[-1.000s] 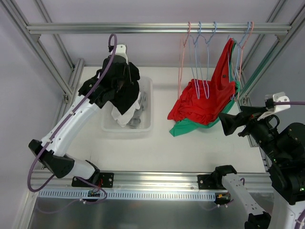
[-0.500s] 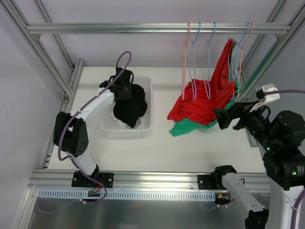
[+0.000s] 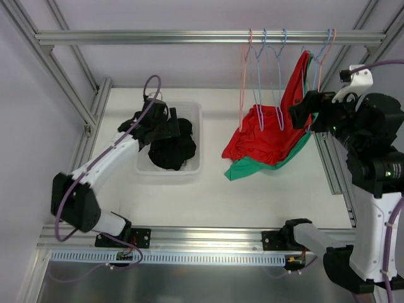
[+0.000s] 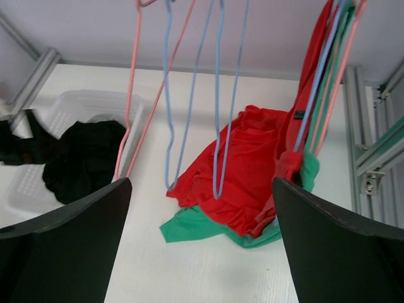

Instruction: Remove the tank top from the hanger

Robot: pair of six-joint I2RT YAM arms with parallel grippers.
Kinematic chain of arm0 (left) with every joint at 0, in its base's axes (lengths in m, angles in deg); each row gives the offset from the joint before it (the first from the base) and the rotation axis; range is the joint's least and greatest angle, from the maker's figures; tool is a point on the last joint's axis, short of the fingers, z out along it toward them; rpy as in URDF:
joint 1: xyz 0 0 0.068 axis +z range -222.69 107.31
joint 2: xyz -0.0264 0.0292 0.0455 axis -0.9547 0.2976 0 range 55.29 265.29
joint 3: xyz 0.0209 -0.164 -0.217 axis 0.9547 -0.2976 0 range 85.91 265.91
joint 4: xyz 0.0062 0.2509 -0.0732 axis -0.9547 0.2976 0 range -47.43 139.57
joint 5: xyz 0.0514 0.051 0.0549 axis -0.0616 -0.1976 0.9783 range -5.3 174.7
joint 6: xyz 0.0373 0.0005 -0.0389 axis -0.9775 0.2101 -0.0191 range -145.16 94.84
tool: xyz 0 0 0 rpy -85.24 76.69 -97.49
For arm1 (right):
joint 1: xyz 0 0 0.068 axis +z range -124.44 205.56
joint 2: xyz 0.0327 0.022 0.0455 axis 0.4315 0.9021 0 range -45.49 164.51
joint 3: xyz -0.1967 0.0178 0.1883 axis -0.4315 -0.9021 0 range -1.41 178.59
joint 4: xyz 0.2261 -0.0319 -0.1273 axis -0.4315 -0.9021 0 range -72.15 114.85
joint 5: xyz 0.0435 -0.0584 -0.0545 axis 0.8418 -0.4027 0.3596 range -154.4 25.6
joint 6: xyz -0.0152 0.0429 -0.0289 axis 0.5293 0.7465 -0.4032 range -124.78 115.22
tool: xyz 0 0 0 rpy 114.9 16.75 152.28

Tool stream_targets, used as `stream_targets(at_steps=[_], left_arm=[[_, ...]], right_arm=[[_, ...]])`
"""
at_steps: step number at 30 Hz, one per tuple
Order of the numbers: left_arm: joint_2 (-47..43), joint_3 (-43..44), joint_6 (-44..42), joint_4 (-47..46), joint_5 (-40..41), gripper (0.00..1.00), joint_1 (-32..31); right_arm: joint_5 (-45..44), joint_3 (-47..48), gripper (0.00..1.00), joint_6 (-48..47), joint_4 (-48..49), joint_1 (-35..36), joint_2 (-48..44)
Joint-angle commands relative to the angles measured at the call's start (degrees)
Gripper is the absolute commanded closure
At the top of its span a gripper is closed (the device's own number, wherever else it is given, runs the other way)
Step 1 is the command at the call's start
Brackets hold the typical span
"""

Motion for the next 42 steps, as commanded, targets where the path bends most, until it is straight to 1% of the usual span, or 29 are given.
stream_targets(at_steps=[1,3,5,6,8,9,12,19,20,21,23,25,26,28,30,31,32,34,36,38,40,41,42], left_arm=[[-12.9,3.1,0.1,2.8,1.2,0.01,-0.6],[-17.5,4.8,-0.6,6.2,0.8,0.01,-0.7],[-21.0,5.0,-0.8,7.5,-0.1,0.01,-0.7],[-24.7,4.7,-1.1,7.9,-0.8,0.01,-0.7],[-28.2,4.1,-1.2,8.2,-4.2,0.01,-0.8],[-30.9,3.8,-1.3,8.3,-5.2,0.01,-0.8],[-34.3,2.4,-2.2,8.6,-6.3,0.01,-0.9],[-36.9,-1.6,-2.7,10.1,-9.4,0.01,-0.9],[-36.8,-1.8,-3.1,10.3,-9.2,0.01,-0.9],[-36.2,-2.1,-3.3,10.5,-9.2,0.01,-1.0],[-36.2,-2.1,-3.1,10.6,-10.3,0.01,-1.0],[-36.2,-2.1,-3.0,10.6,-10.6,0.01,-1.2],[-36.2,-2.1,-3.2,10.7,-10.5,0.01,-1.2],[-36.2,-1.8,-3.3,10.6,-10.4,0.01,-1.1],[-36.2,-1.7,-3.4,10.6,-11.2,0.01,-1.1],[-36.2,-1.8,-3.4,10.6,-11.8,0.01,-1.2],[-36.2,-1.8,-3.4,10.6,-12.4,0.01,-1.2],[-36.2,-1.8,-3.6,10.6,-12.8,0.01,-1.4],[-36.2,-1.7,-3.6,10.7,-13.1,0.01,-1.6],[-36.3,-1.6,-3.6,10.7,-13.2,0.01,-1.8],[-36.5,-1.3,-3.7,10.7,-13.3,0.01,-1.9],[-36.6,-1.3,-3.7,10.7,-13.4,0.01,-1.9],[-36.6,-1.2,-3.7,10.7,-13.7,0.01,-1.9]], right_arm=[[-4.3,5.7,0.01,-2.8,-1.6,-2.1,4.8],[-4.0,8.8,0.01,-4.1,-1.8,-3.2,8.4],[-4.2,11.2,0.06,-5.0,-2.8,-4.7,11.2],[-5.0,12.9,0.11,-5.1,-2.9,-5.1,13.8],[-6.3,13.8,0.15,-5.0,-2.1,-6.1,15.7],[-6.3,14.5,0.18,-5.0,-1.8,-6.4,17.3],[-7.4,15.7,0.22,-5.6,-1.7,-6.6,20.3],[-5.8,16.4,0.32,-5.5,-1.4,-8.1,25.2],[-6.0,16.3,0.34,-5.6,-1.3,-8.1,25.9],[-6.6,16.2,0.39,-5.6,-1.3,-8.1,26.3],[-7.0,16.0,0.41,-5.5,-1.2,-8.2,27.4],[-6.3,15.7,0.49,-5.2,-0.8,-8.2,27.8],[-5.9,15.6,0.59,-5.0,-0.6,-8.2,28.1],[-6.4,15.8,0.60,-5.0,-0.3,-8.1,28.6],[-8.6,15.8,0.66,-4.9,0.1,-8.2,28.9],[-10.3,15.7,0.70,-4.9,0.8,-8.2,29.2],[-11.6,15.7,0.79,-4.6,1.1,-8.1,29.4],[-12.5,15.4,0.82,-4.2,2.2,-8.1,29.8],[-12.3,15.3,0.87,-3.8,2.5,-7.9,30.1],[-11.4,15.4,0.96,-3.4,2.7,-7.7,29.9],[-10.3,15.5,0.97,-2.9,3.3,-7.5,29.5],[-8.9,15.6,1.00,-2.7,3.6,-7.5,29.3],[-8.4,15.6,1.00,-2.4,4.0,-7.4,28.9]])
